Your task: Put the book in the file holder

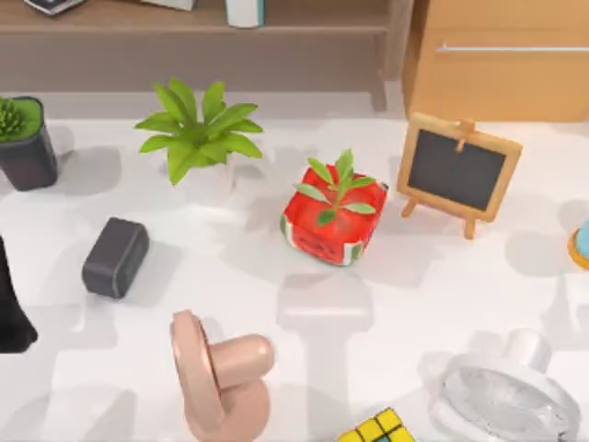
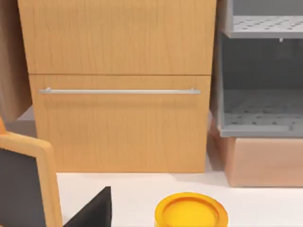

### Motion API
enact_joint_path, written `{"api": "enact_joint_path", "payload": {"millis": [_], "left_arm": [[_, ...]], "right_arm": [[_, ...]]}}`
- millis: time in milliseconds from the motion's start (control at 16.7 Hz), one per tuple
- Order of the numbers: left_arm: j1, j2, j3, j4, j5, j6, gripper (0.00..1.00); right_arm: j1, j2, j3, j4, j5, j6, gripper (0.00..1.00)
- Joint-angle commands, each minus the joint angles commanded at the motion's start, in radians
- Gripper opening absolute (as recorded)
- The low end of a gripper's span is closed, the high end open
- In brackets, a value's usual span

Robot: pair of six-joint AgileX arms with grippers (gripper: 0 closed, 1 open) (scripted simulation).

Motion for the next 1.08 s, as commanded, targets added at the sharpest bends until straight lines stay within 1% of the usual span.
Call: {"api": "enact_joint_path", "payload": {"millis": [240,480,780,1080], "left_arm": [[0.0,0.0,0.0,0.0,0.0,0.0,1.0],[0.0,0.0,0.0,0.0,0.0,0.0,1.0],[0.0,0.0,0.0,0.0,0.0,0.0,1.0],[0.0,0.0,0.0,0.0,0.0,0.0,1.0]], "right_arm": [[0.015,0.027,0.028,0.005,0.006,0.001,1.0],[0.097,0.195,0.185,0.027,0.048,0.0,1.0],[0.256,0.581,0.518,0.073,0.159,-0.008,1.0],[0.436,1.09,0.931,0.15,0.32,-0.016,1.0]]}}
